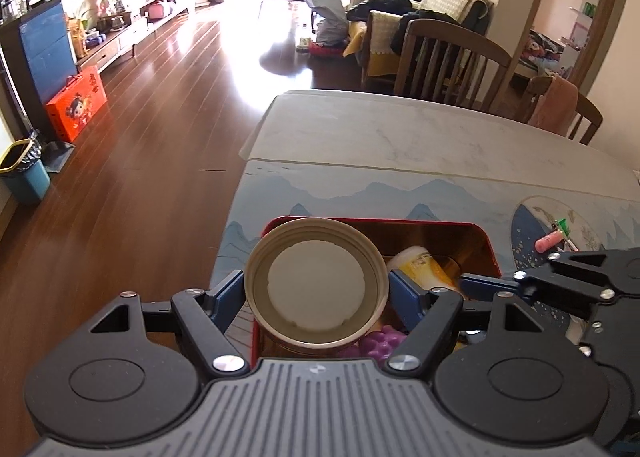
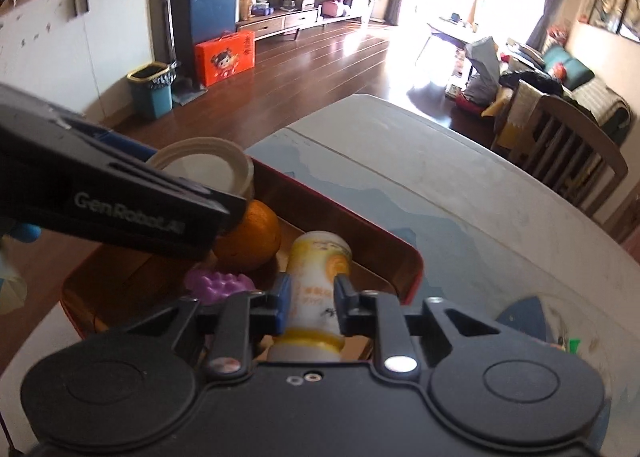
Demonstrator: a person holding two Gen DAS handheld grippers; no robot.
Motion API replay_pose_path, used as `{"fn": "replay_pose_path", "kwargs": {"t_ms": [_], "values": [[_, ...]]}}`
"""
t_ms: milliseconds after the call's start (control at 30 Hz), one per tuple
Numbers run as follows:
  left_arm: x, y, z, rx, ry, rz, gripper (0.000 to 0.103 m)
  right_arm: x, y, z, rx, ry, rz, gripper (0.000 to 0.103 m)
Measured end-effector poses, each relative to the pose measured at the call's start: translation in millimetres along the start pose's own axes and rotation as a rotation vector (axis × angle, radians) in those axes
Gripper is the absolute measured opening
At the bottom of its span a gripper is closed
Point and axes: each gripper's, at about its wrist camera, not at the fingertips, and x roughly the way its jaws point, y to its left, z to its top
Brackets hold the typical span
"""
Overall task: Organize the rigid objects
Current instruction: 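Lower the tape roll with the left tool while the right tool lowers the bottle into the tin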
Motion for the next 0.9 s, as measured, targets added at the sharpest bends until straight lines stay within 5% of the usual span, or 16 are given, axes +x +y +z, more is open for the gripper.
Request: {"fn": "replay_pose_path", "kwargs": {"t_ms": [633, 900], "values": [[14, -4, 0, 0.034, 0.026, -0.039, 0.077, -16, -16, -4, 0.107, 0.003, 0.088, 0.051], [10, -4, -8, 0.039, 0.036, -0.041, 0.077, -25, -20, -7, 0.133, -0.009, 0.083, 0.055]]}}
